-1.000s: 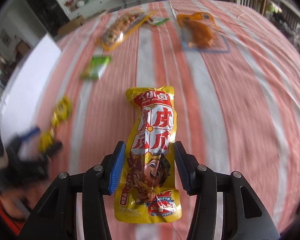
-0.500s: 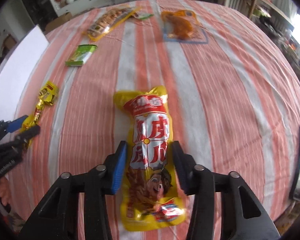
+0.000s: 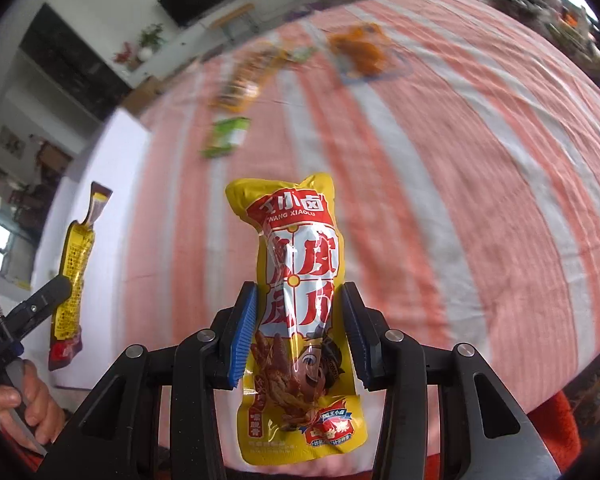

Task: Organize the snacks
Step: 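Carry both yellow packs into the white box and open both grippers, then return both grippers over the bed toward the remaining snacks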

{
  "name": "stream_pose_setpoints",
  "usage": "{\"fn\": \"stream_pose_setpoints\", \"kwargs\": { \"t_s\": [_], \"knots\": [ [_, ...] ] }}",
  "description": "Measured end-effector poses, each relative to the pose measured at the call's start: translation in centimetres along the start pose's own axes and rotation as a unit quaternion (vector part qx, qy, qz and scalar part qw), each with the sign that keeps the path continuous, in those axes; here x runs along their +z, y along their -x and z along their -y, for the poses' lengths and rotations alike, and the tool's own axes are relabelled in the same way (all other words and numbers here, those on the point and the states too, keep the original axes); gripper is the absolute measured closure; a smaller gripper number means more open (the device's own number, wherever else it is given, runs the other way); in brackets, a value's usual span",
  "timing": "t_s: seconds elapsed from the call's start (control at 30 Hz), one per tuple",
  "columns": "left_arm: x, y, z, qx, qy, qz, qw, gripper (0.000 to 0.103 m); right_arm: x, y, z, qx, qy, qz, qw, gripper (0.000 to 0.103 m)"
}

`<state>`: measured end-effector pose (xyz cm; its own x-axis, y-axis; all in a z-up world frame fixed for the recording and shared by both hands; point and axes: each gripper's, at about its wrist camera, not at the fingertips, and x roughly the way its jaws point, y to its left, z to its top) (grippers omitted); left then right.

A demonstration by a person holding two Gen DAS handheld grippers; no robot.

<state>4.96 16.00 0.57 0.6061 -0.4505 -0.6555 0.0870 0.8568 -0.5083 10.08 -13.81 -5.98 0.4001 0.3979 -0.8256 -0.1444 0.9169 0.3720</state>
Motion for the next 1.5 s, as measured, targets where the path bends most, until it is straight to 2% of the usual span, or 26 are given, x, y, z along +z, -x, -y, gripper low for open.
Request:
{"fn": "stream_pose_setpoints", "kwargs": {
  "t_s": [0.07, 0.17, 0.23, 0.3, 0.37, 0.4, 0.43, 0.53, 0.63, 0.7, 0.8, 0.9, 0.97, 1.0, 1.1, 1.17, 1.27, 1.37, 1.5],
  "knots": [
    [1.0, 3.6, -1.7, 0.018, 0.007, 0.031, 0.9993, 0.060, 0.8, 1.2, -4.6, 0.038, 0.034, 0.013, 0.999, 0.059],
    [2.1, 8.4, -5.4, 0.084, 0.023, 0.068, 0.9939, 0.060, 1.5, 3.0, -12.3, 0.104, 0.089, 0.029, 0.990, 0.059],
    [2.3, 11.1, -8.6, 0.148, 0.039, 0.084, 0.9847, 0.059, 1.7, 3.7, -18.1, 0.156, 0.124, 0.032, 0.979, 0.058],
    [2.0, 12.6, -11.2, 0.194, 0.056, 0.085, 0.9758, 0.057, 1.3, 3.8, -23.2, 0.192, 0.157, 0.030, 0.968, 0.057],
    [1.4, 13.3, -13.4, 0.242, 0.068, 0.086, 0.9641, 0.045, 0.8, 3.0, -27.6, 0.211, 0.188, 0.029, 0.959, 0.050],
    [1.0, 13.3, -14.4, 0.265, 0.075, 0.085, 0.9575, 0.027, 0.5, 2.2, -29.3, 0.213, 0.199, 0.031, 0.956, 0.048],
    [0.6, 13.3, -15.2, 0.279, 0.084, 0.083, 0.9529, 0.012, 0.2, 1.3, -30.7, 0.215, 0.208, 0.032, 0.953, 0.034],
    [-0.6, 13.1, -16.6, 0.290, 0.107, 0.086, 0.9470, 0.009, -0.6, -1.3, -32.4, 0.189, 0.225, 0.021, 0.956, 0.032],
    [-1.1, 12.9, -16.0, 0.292, 0.105, 0.092, 0.9463, 0.009, -0.5, -1.3, -29.4, 0.199, 0.186, 0.029, 0.962, 0.032],
    [-0.6, 11.7, -14.4, 0.279, 0.090, 0.099, 0.9510, 0.009, -0.2, -0.5, -25.9, 0.193, 0.162, 0.046, 0.967, 0.032],
    [0.4, 10.5, -10.5, 0.239, 0.053, 0.105, 0.9638, 0.009, -0.3, -0.2, -20.8, 0.105, 0.164, 0.079, 0.978, 0.031],
    [1.2, 7.7, -4.4, 0.171, 0.000, 0.091, 0.9811, 0.007, -1.1, -1.5, -13.9, -0.036, 0.167, 0.098, 0.980, 0.031],
    [1.3, 5.6, -0.8, 0.127, -0.032, 0.073, 0.9887, 0.004, -2.0, -2.8, -8.4, -0.121, 0.147, 0.093, 0.977, 0.031],
    [1.1, 4.0, 1.3, 0.103, -0.051, 0.059, 0.9917, 0.002, -2.5, -3.1, -5.7, -0.152, 0.129, 0.087, 0.976, 0.031],
    [0.0, -1.3, 6.5, 0.054, -0.091, 0.007, 0.9943, 0.001, -3.0, -2.6, -0.3, -0.187, 0.083, 0.090, 0.975, 0.031],
    [-0.8, -5.1, 8.2, 0.053, -0.105, -0.013, 0.9930, 0.001, -3.0, -2.4, 2.1, -0.209, 0.057, 0.098, 0.971, 0.031],
    [-1.3, -10.7, 8.6, 0.094, -0.123, -0.022, 0.9878, 0.001, -2.0, -2.6, 5.5, -0.233, -0.001, 0.088, 0.969, 0.030],
    [-1.4, -14.8, 7.0, 0.137, -0.143, -0.017, 0.9800, 0.001, -2.0, -1.7, 6.2, -0.240, -0.028, 0.114, 0.964, 0.030],
    [-1.4, -19.2, 5.2, 0.179, -0.158, -0.034, 0.9706, 0.002, -2.1, -1.8, 6.4, -0.245, -0.036, 0.116, 0.962, 0.030]
  ]
}}
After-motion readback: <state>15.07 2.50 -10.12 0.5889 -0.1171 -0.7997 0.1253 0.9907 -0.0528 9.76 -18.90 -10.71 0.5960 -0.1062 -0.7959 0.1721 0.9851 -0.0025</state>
